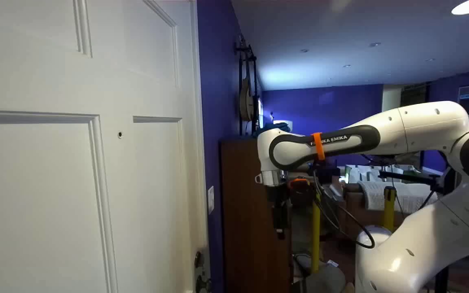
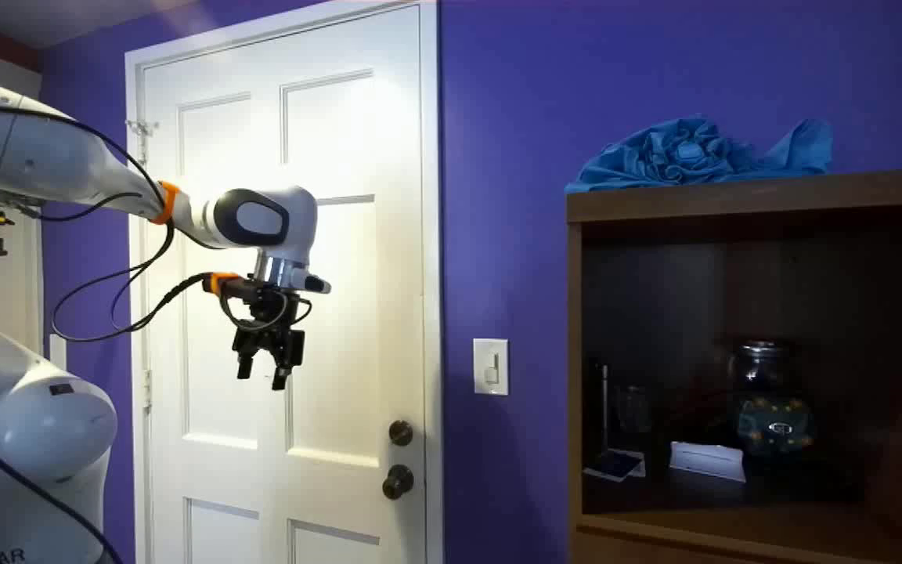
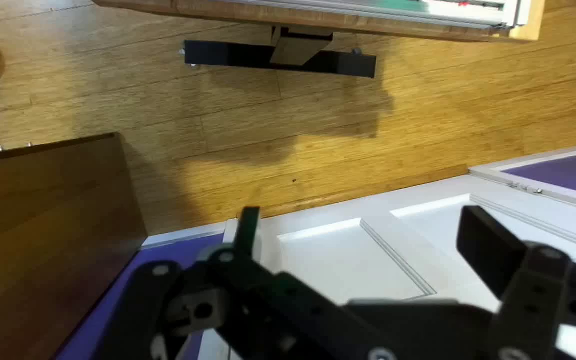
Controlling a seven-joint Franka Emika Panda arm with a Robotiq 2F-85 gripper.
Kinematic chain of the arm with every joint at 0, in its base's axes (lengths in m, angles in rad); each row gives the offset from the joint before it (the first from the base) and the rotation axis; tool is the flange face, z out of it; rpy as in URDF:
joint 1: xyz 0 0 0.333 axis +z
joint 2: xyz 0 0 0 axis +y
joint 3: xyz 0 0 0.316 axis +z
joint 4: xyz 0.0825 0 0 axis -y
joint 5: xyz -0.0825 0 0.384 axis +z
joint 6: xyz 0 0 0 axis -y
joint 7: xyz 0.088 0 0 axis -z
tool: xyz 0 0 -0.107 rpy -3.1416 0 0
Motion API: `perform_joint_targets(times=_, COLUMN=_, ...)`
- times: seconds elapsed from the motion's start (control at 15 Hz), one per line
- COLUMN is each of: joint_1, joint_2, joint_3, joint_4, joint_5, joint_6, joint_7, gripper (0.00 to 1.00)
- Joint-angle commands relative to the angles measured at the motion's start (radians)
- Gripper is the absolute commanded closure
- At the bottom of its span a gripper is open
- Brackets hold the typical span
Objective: Pick up the blue item and hand it on the middle of the door
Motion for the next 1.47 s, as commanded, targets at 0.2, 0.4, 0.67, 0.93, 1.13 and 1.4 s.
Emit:
perform_joint_targets(times=0.2, joint_1=0.001, joint_2=0.000, joint_3=0.000, joint_4=0.001, joint_5=0.000, joint_6=-0.001, joint_7=0.001, gripper=0.00)
perform_joint_targets(times=0.4, joint_1=-0.029, joint_2=0.031, joint_3=-0.027, joint_4=0.080, joint_5=-0.014, joint_6=0.060, joint_7=0.012, gripper=0.00)
perform_joint_targets(times=0.67, joint_1=-0.069, joint_2=0.047, joint_3=-0.069, joint_4=0.217, joint_5=-0.056, joint_6=0.145, joint_7=-0.020, gripper=0.00)
perform_joint_targets(times=0.93, joint_1=-0.132, joint_2=0.100, joint_3=-0.120, joint_4=0.364, joint_5=-0.106, joint_6=0.236, joint_7=0.020, gripper=0.00)
perform_joint_targets(times=1.13, joint_1=-0.171, joint_2=0.146, joint_3=-0.176, joint_4=0.473, joint_5=-0.063, joint_6=0.265, joint_7=0.063, gripper=0.00)
perform_joint_targets(times=1.4, joint_1=-0.174, joint_2=0.125, joint_3=-0.177, joint_4=0.452, joint_5=-0.076, joint_6=0.260, joint_7=0.038, gripper=0.00)
